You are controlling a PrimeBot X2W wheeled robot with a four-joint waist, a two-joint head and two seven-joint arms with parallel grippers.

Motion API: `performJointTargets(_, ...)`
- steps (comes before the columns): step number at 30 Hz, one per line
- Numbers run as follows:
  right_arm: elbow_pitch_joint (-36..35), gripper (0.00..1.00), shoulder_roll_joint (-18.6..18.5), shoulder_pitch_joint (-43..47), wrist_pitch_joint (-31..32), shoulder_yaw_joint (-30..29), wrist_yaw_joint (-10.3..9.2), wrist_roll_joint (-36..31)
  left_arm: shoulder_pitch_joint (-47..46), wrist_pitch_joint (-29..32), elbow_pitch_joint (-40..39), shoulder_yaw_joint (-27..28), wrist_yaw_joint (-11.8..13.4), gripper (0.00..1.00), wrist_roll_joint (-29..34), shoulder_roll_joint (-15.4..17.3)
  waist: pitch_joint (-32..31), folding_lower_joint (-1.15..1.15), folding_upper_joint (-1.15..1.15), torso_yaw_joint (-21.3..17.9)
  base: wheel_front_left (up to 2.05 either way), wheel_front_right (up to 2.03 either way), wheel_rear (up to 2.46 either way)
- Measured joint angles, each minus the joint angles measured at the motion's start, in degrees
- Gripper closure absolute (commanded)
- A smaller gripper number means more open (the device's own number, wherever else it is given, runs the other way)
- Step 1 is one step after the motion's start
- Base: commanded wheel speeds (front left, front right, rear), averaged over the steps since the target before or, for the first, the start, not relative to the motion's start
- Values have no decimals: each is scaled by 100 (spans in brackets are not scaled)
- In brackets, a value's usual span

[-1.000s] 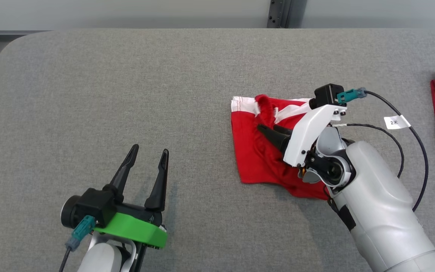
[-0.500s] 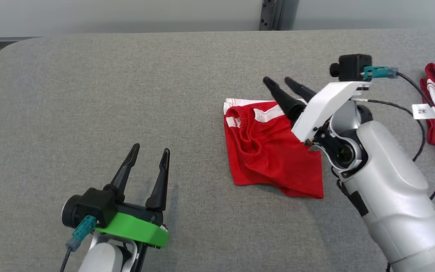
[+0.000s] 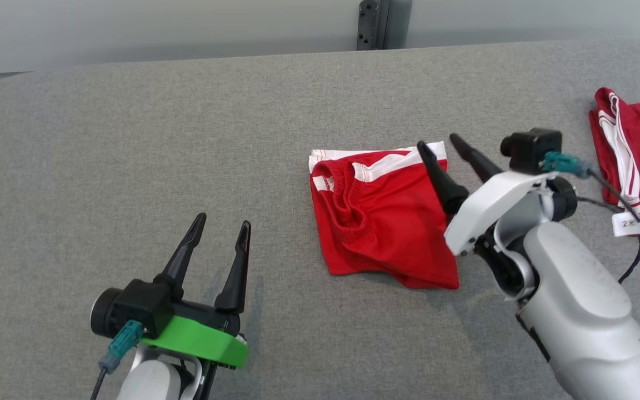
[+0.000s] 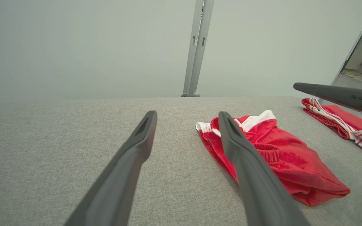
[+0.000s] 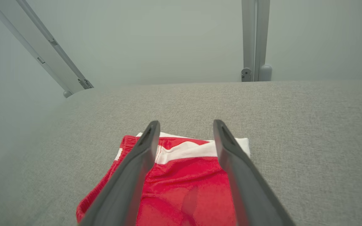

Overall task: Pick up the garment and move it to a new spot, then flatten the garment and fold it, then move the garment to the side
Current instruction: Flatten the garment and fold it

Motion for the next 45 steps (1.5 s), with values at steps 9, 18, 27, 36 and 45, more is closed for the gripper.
performJointTargets(9, 880, 100, 432, 475, -314, 890, 1, -134, 23, 1, -13, -40, 0, 0, -18, 3, 22, 0, 0, 219, 0, 0, 0)
performJointTargets(18, 1789, 100, 789, 64, -737, 1517, 1, 111, 25, 0, -57, 9, 0, 0, -19, 4, 72, 0, 0, 540, 0, 0, 0)
performJointTargets(27, 2259, 100, 853, -248, -1228, 2239, 1, 183, 25, 0, -69, 65, 0, 0, -18, -25, 171, 0, 0, 676, 0, 0, 0)
performJointTargets(36, 1780, 100, 563, -504, -1553, 1755, 1, -90, 55, 0, -119, 136, 0, 0, 35, -30, 113, 0, 0, 445, 0, 0, 0)
performJointTargets(45, -58, 0, 449, 438, -1578, -476, 1, -1448, 69, 0, -92, 321, 3, 0, 152, -124, -29, 0, 0, 115, 0, 0, 0)
